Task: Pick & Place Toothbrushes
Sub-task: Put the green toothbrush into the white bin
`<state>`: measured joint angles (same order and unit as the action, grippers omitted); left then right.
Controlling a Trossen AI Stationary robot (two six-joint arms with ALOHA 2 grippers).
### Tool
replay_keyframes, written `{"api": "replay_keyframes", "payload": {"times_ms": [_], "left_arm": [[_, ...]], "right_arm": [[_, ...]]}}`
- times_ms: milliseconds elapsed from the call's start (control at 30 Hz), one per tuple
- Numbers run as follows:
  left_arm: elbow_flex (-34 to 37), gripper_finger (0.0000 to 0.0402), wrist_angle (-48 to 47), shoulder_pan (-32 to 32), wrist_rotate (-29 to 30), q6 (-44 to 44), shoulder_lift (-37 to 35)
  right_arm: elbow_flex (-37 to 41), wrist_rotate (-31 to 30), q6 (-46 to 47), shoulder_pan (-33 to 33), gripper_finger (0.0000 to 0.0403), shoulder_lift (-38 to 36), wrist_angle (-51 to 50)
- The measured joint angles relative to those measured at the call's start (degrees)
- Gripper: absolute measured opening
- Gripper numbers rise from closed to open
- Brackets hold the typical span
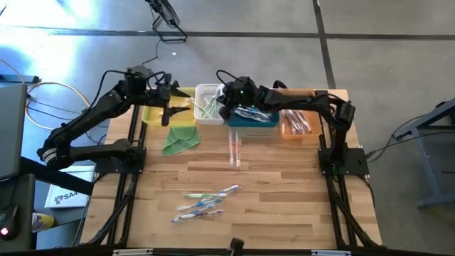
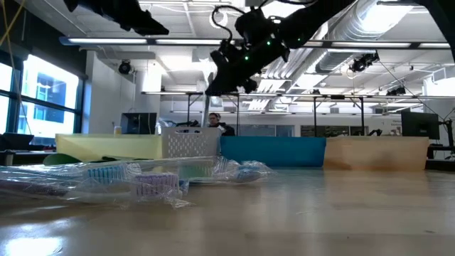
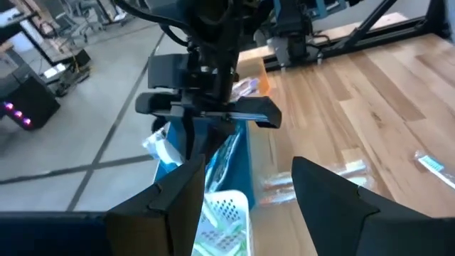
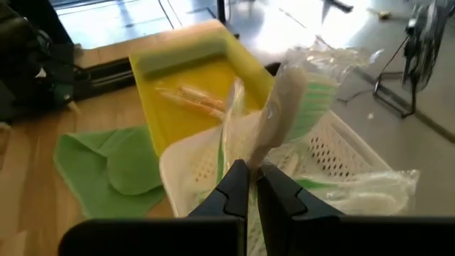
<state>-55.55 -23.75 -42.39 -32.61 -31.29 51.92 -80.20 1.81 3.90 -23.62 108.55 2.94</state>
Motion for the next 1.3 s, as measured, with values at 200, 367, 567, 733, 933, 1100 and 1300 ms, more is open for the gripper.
{"api": "replay_keyframes", "payload": {"times_ms": [200,367,567,733,933,1100,1300], "left_arm": [[0.0,0.0205,-1.5,0.0,2.1,0.0,0.0],[0.0,0.0205,-1.8,0.0,3.3,-0.3,0.0],[0.0,0.0205,-1.8,0.0,3.8,-0.4,0.0],[0.0,0.0205,-2.0,0.0,3.8,-0.4,0.1],[0.0,0.0205,-2.0,0.0,3.8,-0.4,0.1],[0.0,0.0205,-2.3,0.0,3.8,-0.4,0.1],[0.0,0.0205,-3.0,0.0,3.8,-0.3,0.1]], "right_arm": [[0.0,1.7,2.1,-1.7,0.0005,1.7,-2.4],[0.0,3.2,2.6,-2.1,0.0005,1.7,-5.8],[0.0,3.8,2.3,-2.0,0.0012,1.7,-6.0],[0.0,2.8,2.3,-2.0,0.0067,1.7,-4.4],[0.0,0.8,2.1,-2.0,0.0145,1.7,-2.7],[0.0,0.3,2.1,-2.0,0.0189,1.6,-0.8],[0.0,7.4,2.4,-1.7,0.0201,1.6,-2.2]]}}
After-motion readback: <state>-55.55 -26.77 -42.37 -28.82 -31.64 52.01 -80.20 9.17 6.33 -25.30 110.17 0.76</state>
